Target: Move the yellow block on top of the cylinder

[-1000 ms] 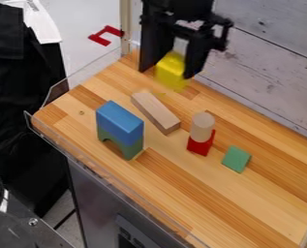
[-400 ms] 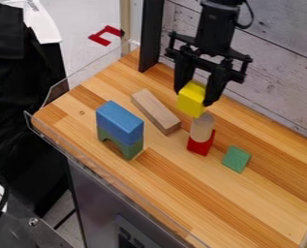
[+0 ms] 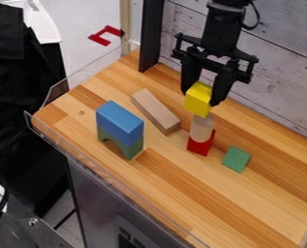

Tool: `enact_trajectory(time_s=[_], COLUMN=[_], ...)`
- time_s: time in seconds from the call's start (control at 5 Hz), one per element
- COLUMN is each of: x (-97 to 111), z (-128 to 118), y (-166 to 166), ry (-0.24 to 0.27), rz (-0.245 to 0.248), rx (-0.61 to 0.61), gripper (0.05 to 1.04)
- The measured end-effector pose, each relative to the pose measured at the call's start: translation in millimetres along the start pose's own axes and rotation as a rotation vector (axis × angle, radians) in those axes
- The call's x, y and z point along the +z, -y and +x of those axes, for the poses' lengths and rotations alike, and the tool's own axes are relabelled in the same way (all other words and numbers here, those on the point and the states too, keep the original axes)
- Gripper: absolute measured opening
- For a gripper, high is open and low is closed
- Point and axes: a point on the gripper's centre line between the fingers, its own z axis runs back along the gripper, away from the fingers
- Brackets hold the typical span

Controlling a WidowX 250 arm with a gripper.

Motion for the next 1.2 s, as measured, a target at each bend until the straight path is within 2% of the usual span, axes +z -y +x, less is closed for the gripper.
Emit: enact_trajectory(time_s=[0.2,0.6,0.8,1.0,1.2], x=[-2.2,-14.9,-17.3,-20.2,-21.0], z=[3.9,6.4,6.6,5.1,0.0], y=[5.4,7.7,7.4,2.7,0.4], ry=[0.015,-0.020,-0.020,-0.028,-0.026], rz=[-0.034,-0.053,-0.056,-0.058,-0.051], rx=[-0.006,-0.004,0.000,0.021,0.057], gripper=[0.569,0.569,0.642,0.937,1.003])
